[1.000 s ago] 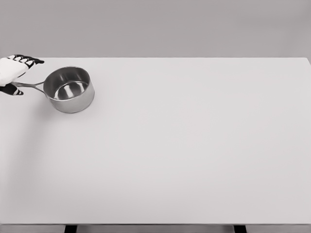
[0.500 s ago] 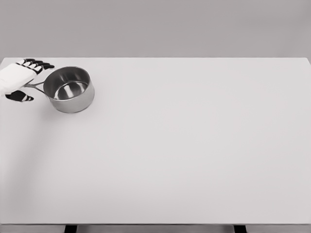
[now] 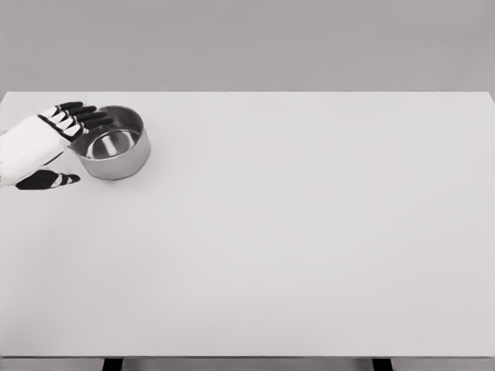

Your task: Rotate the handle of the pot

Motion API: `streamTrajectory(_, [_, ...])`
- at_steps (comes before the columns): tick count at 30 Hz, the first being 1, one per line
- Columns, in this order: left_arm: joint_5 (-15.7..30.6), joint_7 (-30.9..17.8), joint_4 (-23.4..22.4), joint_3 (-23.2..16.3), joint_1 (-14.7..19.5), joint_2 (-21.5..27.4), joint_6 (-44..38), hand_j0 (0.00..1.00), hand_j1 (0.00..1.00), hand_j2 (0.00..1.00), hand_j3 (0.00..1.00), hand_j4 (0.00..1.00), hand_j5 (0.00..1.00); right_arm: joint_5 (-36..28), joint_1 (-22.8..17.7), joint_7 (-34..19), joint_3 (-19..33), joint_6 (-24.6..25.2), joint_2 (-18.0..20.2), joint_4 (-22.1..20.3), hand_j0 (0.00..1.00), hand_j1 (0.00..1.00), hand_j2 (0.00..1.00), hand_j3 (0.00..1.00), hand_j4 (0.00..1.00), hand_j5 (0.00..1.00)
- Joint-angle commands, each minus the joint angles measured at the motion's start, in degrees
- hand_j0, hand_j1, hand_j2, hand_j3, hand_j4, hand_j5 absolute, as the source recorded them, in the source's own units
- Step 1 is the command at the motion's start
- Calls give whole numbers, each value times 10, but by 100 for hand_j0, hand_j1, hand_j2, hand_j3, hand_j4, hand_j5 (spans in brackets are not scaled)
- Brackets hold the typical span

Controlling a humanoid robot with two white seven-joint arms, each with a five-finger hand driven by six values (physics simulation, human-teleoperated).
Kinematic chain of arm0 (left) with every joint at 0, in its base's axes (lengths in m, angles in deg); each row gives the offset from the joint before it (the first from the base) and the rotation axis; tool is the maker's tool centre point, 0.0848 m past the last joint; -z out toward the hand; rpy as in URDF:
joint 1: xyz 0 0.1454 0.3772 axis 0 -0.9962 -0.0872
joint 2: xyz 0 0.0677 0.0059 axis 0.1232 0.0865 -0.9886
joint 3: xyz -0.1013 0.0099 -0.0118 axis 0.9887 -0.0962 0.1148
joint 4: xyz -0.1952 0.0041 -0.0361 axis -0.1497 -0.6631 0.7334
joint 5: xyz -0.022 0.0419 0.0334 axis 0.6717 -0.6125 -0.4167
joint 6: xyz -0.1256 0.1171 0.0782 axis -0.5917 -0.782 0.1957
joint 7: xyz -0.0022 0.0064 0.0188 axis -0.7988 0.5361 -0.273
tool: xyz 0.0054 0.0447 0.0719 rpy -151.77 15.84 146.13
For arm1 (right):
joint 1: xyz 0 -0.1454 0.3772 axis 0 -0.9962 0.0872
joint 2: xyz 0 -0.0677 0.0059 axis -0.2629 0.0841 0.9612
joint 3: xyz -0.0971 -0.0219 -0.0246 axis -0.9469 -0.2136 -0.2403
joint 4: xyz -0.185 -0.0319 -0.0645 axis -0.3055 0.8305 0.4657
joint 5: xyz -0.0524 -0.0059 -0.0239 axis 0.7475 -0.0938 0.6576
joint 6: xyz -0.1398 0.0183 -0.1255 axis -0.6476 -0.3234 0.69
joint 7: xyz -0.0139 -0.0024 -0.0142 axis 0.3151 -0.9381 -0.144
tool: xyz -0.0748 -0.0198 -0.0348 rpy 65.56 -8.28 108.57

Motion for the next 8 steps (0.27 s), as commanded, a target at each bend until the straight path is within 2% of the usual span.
streamTrajectory(1, [33,-1,43,4,-8,20,-1,100,100,100,100,100,100,0,1,0,0,0,0,0,100,100,100,100,100,100])
streamTrajectory(3, [32,-1,52,4,-21,21,-1,100,100,100,100,100,100,0,1,0,0,0,0,0,100,100,100,100,100,100])
streamTrajectory(8, [32,-2,64,4,-24,21,-1,100,100,100,100,100,100,0,0,0,0,0,0,0,100,100,100,100,100,100])
